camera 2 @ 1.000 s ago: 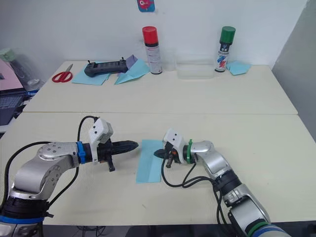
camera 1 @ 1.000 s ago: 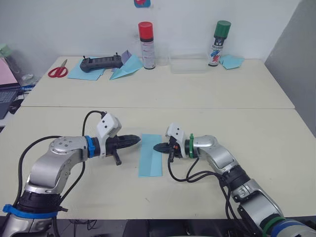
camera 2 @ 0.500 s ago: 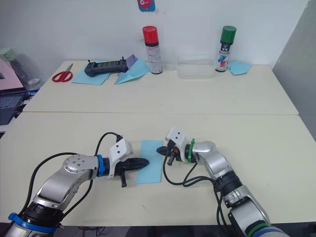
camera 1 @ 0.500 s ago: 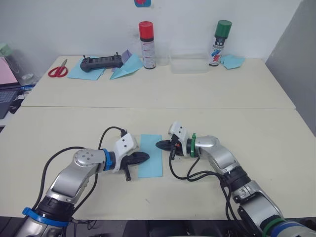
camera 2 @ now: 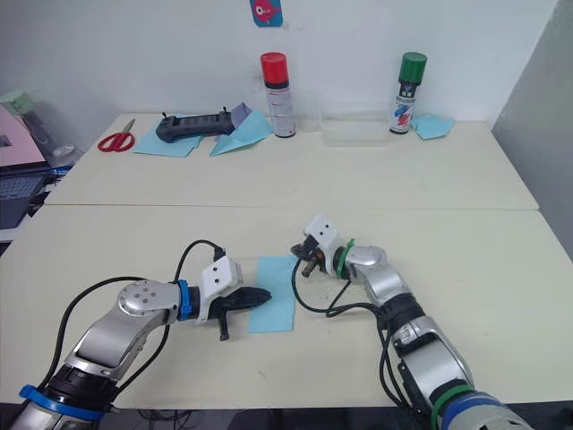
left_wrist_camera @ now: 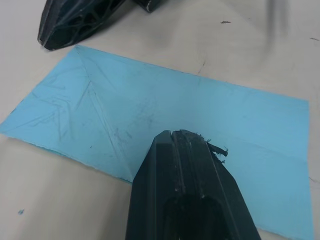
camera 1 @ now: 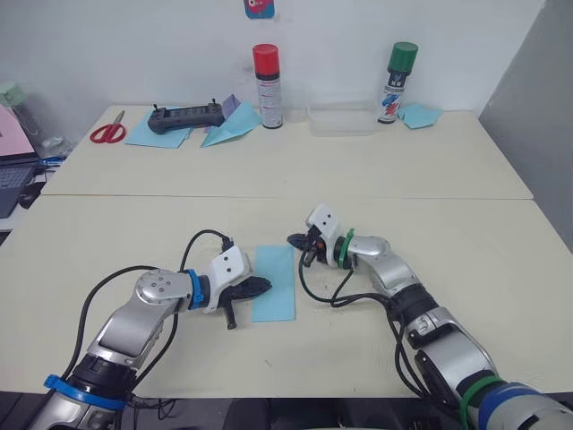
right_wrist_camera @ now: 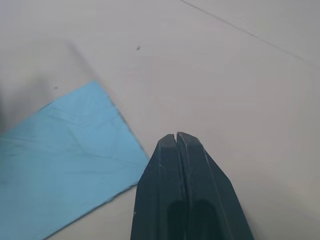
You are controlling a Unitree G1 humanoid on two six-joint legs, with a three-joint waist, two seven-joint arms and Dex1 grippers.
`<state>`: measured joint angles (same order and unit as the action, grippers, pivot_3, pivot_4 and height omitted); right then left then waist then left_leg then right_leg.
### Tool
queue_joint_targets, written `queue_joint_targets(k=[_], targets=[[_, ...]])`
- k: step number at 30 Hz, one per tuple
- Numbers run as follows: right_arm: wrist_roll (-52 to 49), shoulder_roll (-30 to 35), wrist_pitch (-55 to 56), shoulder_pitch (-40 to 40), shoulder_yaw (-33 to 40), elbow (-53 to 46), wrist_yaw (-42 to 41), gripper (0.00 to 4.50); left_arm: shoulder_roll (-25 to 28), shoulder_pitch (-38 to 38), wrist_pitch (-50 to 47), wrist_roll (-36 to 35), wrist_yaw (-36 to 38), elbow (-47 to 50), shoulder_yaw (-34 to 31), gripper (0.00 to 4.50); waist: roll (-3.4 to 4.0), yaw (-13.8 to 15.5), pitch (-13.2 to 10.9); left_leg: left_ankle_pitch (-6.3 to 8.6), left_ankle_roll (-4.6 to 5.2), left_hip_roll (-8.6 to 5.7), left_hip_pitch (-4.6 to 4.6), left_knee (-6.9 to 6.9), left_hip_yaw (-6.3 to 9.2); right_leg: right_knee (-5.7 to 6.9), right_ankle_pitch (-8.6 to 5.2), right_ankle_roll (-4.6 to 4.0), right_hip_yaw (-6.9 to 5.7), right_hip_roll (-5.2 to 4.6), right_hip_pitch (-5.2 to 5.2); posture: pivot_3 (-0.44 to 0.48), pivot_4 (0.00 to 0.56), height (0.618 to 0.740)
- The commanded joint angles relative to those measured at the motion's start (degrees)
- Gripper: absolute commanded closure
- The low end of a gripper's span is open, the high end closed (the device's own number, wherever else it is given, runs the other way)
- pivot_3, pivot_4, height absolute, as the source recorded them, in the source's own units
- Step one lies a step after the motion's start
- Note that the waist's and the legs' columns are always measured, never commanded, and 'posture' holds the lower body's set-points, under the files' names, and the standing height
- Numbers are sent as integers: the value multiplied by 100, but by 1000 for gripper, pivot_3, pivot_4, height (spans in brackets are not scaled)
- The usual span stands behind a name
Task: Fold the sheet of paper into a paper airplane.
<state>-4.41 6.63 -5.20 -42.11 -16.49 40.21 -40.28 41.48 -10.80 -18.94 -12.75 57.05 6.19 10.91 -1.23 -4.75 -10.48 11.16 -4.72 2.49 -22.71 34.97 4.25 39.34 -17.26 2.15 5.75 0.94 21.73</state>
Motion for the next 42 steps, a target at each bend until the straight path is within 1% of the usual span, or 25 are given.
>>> queue_joint_targets(k=[1,3,5,6,9,14,16,19,21,25,28,31,33,34,35,38,42], targets=[[247,187,225,27,214,362,316,4479,8,176,-82,204,49,-266,194,4500,1,2,4,0,0,0,0,-1,0,-1,0,0,0,0,-1,0,150,740],[119,157,387,53,327,200,201,4479,-4,154,-63,210,49,-300,193,4500,1,8,4,0,0,-1,-1,-2,1,-2,6,10,-2,0,-1,0,150,740],[-206,114,362,186,467,-328,-177,4479,-30,114,-18,217,30,-336,178,4500,1,13,4,0,0,-1,-5,-2,2,-5,6,11,-2,0,-1,0,150,740],[-409,117,219,299,507,-691,-444,4479,-49,92,18,225,12,-359,169,4500,2,17,4,0,0,-2,-9,-2,3,-9,9,16,-2,0,-1,0,150,740],[-681,193,-307,604,470,-1499,-863,4479,-108,42,62,221,-24,-421,139,4500,8,16,0,1,0,-2,-19,-11,4,-27,21,36,-3,-1,2,0,150,740],[-831,348,-1243,1113,87,-2494,-1334,4479,-132,67,-10,201,59,-338,184,4500,13,25,-3,1,0,0,-19,-15,9,-27,19,34,-9,0,3,0,150,740],[-706,379,-1399,1168,-68,-2584,-1331,4479,-129,61,-32,198,70,-323,184,4500,13,26,-3,1,0,-1,-19,-15,8,-28,17,30,-7,-1,3,0,150,740],[-216,396,-1399,1134,-311,-2294,-942,4479,-113,43,-67,196,94,-321,192,4500,13,25,-3,1,0,-1,-19,-15,6,-29,7,12,-6,-1,5,0,150,740],[-6,474,-1285,1174,-497,-2242,-986,4479,-98,45,-89,205,115,-302,213,4500,10,25,1,1,0,-1,-17,-15,5,-29,6,10,-6,-1,5,0,150,740],[84,681,-1486,1437,-835,-2602,-1301,4479,-95,79,-133,208,113,-249,233,4500,8,26,6,2,0,-1,-15,-15,4,-30,4,8,-5,-2,3,0,150,740],[19,952,-1910,1763,-1130,-3121,-1599,4479,-106,122,-183,206,91,-203,243,4500,10,32,23,4,-2,-2,-16,-18,5,-35,5,13,-6,-3,2,0,150,740],[-64,1095,-2276,1907,-1261,-3449,-1753,4479,-112,187,-220,208,73,-147,254,4500,14,31,57,8,-6,0,-12,-26,5,-35,4,20,-8,-2,2,0,150,740],[-201,1169,-2624,1965,-1320,-3646,-1904,4479,-111,235,-234,211,61,-111,258,4500,15,31,78,8,-6,0,-10,-28,5,-35,0,13,-8,-2,2,0,150,740],[-257,1223,-2773,1987,-1361,-3729,-1997,4479,-113,254,-244,209,53,-98,258,4500,13,30,85,9,-7,1,-9,-29,5,-35,-15,-12,-8,-2,3,0,150,740],[-306,1272,-2896,2011,-1393,-3800,-2077,4479,-115,270,-251,210,44,-86,260,4500,12,30,90,9,-7,1,-9,-29,5,-35,-17,-16,-7,-2,2,0,150,740],[-513,1468,-3312,2092,-1524,-4074,-2367,4479,-115,308,-295,199,17,-32,262,4500,13,29,104,12,-10,1,-9,-31,4,-37,-20,-16,-6,-2,2,0,150,740],[-683,1717,-3562,2137,-1692,-4332,-2643,4479,-87,380,-323,187,-5,51,265,4500,13,29,123,18,-13,1,-9,-36,4,-38,-29,-13,-8,-2,2,0,150,740]])
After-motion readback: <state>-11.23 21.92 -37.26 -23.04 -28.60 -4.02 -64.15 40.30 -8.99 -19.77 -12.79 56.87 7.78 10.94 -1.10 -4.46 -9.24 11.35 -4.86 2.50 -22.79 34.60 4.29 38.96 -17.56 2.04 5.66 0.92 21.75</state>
